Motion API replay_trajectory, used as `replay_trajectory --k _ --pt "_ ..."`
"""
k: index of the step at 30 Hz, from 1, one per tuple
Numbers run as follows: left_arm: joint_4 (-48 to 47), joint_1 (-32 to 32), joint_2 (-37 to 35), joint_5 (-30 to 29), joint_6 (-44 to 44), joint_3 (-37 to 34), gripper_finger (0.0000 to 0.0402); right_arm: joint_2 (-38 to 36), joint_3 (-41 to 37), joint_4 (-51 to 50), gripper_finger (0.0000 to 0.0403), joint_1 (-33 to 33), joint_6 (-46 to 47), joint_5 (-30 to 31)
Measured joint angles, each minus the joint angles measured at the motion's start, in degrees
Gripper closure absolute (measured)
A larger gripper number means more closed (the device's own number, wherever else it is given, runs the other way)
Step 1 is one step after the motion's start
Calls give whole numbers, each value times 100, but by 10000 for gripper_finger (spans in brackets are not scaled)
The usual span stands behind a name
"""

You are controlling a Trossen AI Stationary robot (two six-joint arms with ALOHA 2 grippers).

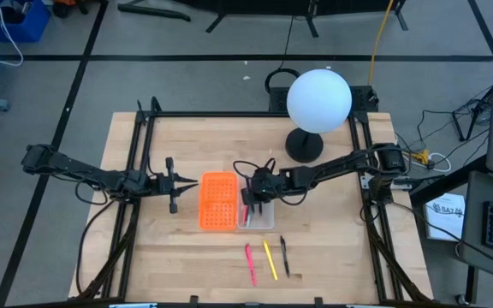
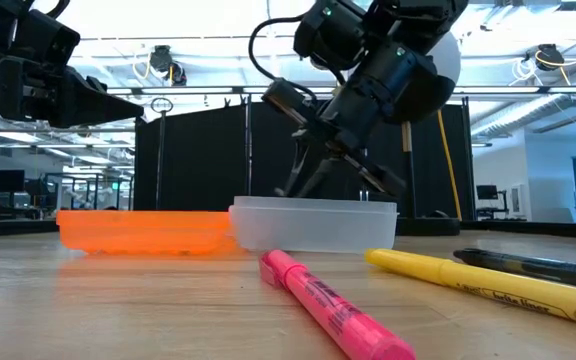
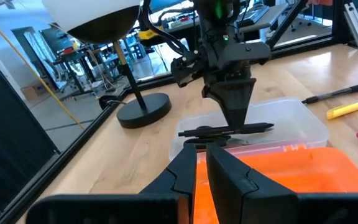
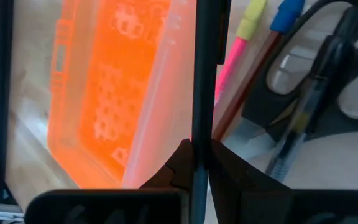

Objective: Pick & place school supplies into a supply box
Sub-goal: Put the black pen into the orange supply box

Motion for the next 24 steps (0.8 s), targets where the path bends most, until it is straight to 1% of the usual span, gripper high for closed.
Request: replay_trajectory --k 5,16,24 --pt "0 0 0 0 2 0 355 0 2 -265 383 -2 49 -2" --pt "2 0 -2 -2 28 0 355 0 2 -526 383 -49 100 -19" --pt "2 1 -2 -2 -14 0 355 165 2 -510 382 -151 59 -39"
